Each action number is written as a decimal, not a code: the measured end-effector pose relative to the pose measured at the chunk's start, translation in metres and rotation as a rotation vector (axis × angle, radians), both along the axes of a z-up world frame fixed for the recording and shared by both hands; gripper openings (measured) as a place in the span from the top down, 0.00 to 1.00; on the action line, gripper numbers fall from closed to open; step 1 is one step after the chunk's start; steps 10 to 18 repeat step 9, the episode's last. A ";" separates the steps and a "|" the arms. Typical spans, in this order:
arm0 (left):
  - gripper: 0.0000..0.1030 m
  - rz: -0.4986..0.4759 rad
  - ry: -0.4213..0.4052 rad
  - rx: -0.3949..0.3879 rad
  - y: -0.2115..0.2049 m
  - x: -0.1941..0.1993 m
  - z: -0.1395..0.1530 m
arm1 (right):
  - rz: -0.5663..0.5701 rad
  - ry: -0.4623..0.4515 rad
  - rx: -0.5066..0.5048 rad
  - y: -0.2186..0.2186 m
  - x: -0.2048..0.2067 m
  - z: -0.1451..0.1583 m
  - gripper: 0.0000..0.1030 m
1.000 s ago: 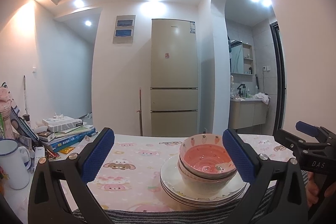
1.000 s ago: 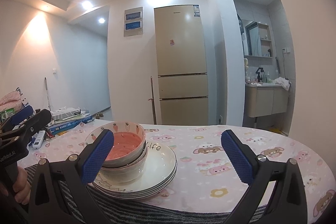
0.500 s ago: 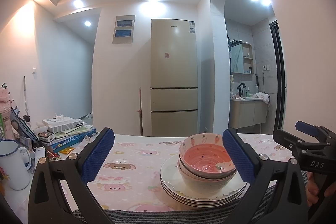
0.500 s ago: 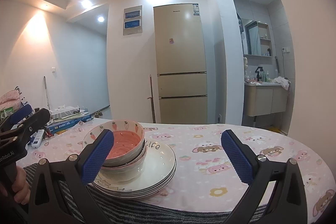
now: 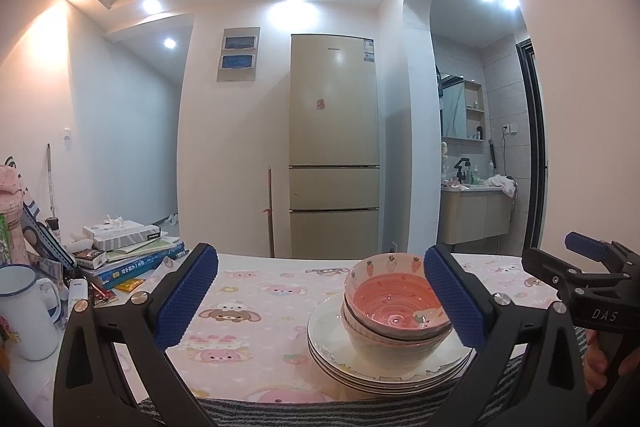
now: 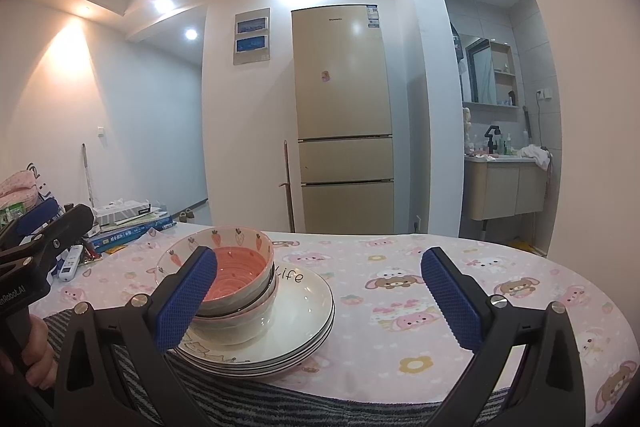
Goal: Organize plates and bowls
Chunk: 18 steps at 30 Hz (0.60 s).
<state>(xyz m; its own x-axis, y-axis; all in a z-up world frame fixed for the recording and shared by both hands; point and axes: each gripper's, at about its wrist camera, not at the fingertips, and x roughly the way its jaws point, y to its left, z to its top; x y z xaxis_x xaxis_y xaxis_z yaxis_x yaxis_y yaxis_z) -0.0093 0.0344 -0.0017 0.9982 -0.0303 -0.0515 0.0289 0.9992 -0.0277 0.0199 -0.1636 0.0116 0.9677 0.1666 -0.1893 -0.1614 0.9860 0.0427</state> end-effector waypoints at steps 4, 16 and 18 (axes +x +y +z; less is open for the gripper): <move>0.00 0.000 -0.001 0.000 0.000 0.000 0.000 | 0.000 0.000 -0.001 0.000 0.000 0.000 0.00; 0.00 0.000 -0.002 -0.001 0.000 0.000 0.000 | 0.000 0.000 -0.001 0.000 0.000 0.000 0.00; 0.00 0.000 -0.002 -0.001 0.000 0.000 0.000 | 0.000 0.000 -0.001 0.000 0.000 0.000 0.00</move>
